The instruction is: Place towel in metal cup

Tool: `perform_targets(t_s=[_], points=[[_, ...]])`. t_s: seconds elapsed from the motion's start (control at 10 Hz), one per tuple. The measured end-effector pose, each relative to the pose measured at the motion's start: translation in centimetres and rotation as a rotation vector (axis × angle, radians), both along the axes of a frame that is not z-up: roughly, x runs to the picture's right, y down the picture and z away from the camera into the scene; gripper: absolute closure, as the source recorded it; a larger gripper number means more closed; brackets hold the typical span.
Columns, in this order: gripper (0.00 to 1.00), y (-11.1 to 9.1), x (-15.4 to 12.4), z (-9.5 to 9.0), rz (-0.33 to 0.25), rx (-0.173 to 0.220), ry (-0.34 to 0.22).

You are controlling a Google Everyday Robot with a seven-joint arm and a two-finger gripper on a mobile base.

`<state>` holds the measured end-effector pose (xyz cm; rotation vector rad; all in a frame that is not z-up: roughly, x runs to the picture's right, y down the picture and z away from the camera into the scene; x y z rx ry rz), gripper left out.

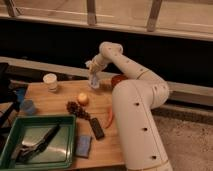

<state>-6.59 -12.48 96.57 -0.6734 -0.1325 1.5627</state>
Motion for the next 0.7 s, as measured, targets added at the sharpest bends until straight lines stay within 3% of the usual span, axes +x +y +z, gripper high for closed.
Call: perform_targets(t_s=[0.1,0.3,0.5,0.7], points=[[0.20,0.3,0.1,0.0,-0.001,-0.003,0.000],[0.20,-0.4,1.1,-1.3,0.004,0.028,0.008],[0.20,-2.1,2.2,-3.8,0.017,0.077,0.025],[0.20,-4.6,3.8,-7.6,0.040,0.146,0.064]])
